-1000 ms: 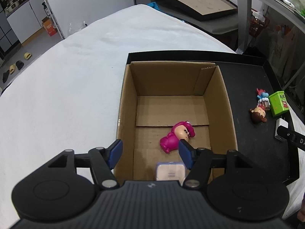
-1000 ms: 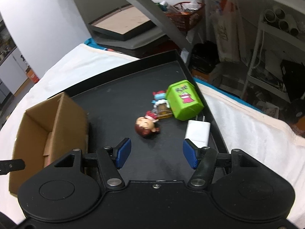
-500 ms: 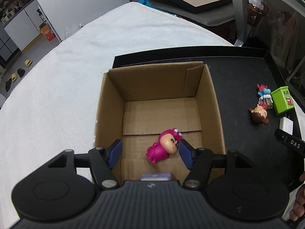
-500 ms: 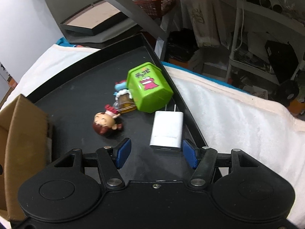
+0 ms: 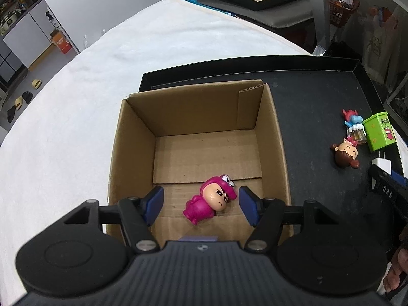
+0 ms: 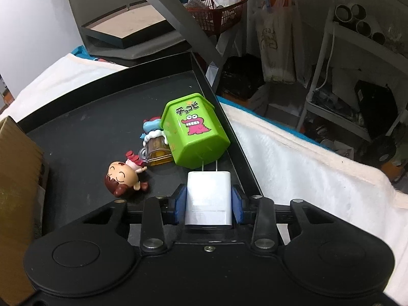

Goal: Organize rigid objects
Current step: 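Move the right tool back to the tray and grasp the white charger, then carry the white charger into the box with the right tool and release it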

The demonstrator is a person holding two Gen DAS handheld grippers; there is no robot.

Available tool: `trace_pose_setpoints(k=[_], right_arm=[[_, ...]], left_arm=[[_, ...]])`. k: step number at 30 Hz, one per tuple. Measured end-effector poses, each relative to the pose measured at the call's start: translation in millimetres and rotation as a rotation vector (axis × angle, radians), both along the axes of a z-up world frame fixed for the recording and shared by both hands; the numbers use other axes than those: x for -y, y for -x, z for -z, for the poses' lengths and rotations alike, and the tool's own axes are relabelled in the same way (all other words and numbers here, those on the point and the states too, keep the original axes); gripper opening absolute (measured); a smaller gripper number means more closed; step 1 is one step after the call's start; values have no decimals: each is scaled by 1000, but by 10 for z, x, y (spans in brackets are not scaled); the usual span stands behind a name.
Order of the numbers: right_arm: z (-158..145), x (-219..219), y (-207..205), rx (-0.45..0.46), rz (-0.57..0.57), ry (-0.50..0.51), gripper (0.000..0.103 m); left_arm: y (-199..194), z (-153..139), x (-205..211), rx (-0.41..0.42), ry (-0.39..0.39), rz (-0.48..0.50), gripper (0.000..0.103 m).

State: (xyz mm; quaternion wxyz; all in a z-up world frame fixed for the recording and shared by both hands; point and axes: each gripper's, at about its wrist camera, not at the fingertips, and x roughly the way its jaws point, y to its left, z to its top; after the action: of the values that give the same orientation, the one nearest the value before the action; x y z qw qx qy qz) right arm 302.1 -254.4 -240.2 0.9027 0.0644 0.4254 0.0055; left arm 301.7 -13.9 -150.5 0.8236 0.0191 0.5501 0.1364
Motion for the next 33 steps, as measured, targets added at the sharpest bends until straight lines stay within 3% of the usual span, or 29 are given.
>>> trace_pose_setpoints(k=[13,33], right_arm=[[-226,-65,159,15,-51,-26,36],[-987,-544,437,121,-150,-72,36]], left_arm=[[225,-163,-114,41,25,-26,63],[821,-363,-761,105,79,-140,63]])
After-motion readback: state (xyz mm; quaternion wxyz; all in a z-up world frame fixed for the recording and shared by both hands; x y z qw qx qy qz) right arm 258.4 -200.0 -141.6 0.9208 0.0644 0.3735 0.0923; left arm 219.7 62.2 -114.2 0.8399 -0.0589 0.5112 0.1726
